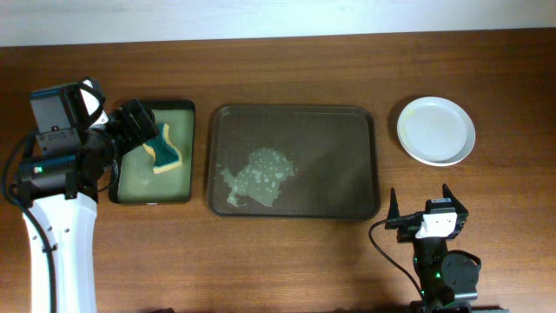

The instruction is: Clean dirty plates on tray and stack at the side

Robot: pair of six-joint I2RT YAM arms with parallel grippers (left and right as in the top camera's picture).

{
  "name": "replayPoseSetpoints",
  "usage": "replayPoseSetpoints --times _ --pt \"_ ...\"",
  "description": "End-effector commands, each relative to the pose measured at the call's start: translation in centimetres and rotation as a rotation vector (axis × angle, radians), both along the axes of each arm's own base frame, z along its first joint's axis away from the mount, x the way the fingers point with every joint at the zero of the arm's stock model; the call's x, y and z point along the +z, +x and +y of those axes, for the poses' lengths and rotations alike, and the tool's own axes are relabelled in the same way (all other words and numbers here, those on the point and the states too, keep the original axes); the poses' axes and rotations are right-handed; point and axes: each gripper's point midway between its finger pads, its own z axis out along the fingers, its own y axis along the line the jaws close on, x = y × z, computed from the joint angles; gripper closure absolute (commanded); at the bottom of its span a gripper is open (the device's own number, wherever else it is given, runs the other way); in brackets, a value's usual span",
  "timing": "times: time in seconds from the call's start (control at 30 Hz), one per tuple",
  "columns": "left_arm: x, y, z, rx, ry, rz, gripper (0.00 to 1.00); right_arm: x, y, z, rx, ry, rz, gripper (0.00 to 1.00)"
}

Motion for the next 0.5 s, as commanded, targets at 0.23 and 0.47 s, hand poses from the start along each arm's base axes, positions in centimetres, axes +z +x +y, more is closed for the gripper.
replayPoseSetpoints --times 0.23,0.47 --pt "0.0 -0.1 0.8 0.018 0.039 0.004 0.01 -0.2 0.0 -0.1 -0.010 0.007 0.004 0.02" --pt "-6.1 -6.9 -1.0 -0.175 0.170 0.289 0.01 -0.2 0.0 -0.1 -0.010 0.007 0.004 0.01"
